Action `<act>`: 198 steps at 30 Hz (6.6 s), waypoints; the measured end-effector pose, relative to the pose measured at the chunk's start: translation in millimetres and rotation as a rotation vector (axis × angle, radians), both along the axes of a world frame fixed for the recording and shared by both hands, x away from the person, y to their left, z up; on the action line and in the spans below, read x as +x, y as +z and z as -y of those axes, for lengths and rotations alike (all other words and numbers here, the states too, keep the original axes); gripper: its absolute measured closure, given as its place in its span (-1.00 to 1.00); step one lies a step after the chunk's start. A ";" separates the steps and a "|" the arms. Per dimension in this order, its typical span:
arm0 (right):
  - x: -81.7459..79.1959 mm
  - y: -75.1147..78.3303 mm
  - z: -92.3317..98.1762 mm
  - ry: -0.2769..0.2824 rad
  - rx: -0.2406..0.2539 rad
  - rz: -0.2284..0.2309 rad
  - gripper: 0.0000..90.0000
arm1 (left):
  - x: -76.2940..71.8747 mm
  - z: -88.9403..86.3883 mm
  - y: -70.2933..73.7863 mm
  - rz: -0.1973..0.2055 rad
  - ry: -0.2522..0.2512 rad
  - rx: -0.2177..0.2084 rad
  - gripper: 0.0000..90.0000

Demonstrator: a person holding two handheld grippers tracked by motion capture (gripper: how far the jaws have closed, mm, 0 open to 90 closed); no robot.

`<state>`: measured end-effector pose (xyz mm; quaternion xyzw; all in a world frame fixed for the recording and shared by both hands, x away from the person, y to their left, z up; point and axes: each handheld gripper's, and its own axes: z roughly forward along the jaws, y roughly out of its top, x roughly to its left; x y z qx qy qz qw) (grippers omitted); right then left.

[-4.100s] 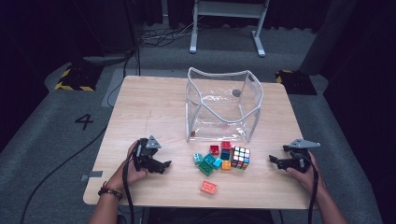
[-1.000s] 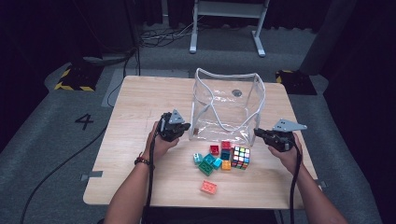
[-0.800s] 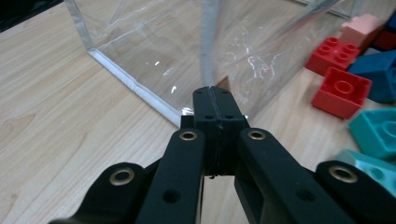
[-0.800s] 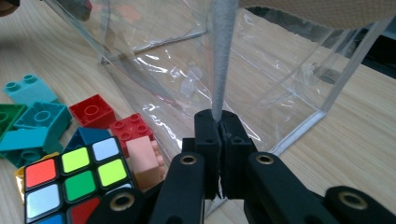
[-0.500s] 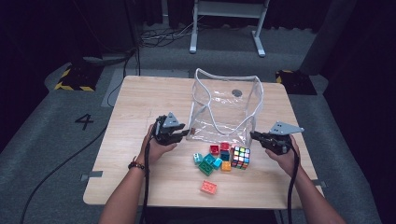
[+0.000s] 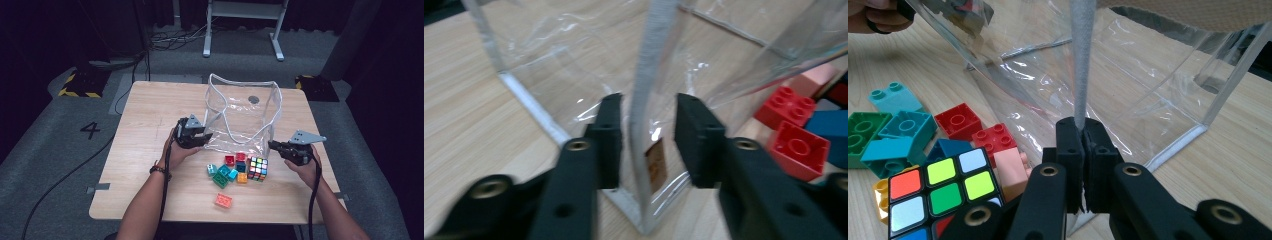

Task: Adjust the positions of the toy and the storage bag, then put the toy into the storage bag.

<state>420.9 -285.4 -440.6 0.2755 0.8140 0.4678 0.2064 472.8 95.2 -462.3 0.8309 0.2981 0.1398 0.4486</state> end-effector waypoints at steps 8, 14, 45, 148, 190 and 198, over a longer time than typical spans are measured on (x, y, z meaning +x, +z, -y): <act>-0.8 0.1 0.0 -0.001 -0.005 0.003 0.95 | -11.9 -6.6 0.2 0.053 -0.027 0.021 0.94; -2.7 0.0 -3.3 0.039 0.006 -0.002 0.95 | -27.0 -19.9 -1.1 0.043 -0.028 0.006 0.94; -50.6 -5.5 -8.8 0.026 -0.078 -0.058 -0.45 | -92.0 -60.6 -14.7 -0.059 -0.012 0.207 -0.47; -21.7 -26.7 32.5 -0.082 -0.028 -0.099 -0.24 | -105.9 -81.4 -42.3 -0.160 0.051 0.176 -0.78; 1.6 80.2 42.4 -0.089 0.049 0.073 -0.24 | -106.2 -81.3 -42.2 -0.151 0.058 0.181 -0.78; 9.0 100.5 34.3 -0.078 0.070 0.095 -0.24 | -106.2 -81.3 -42.2 -0.152 0.057 0.181 -0.78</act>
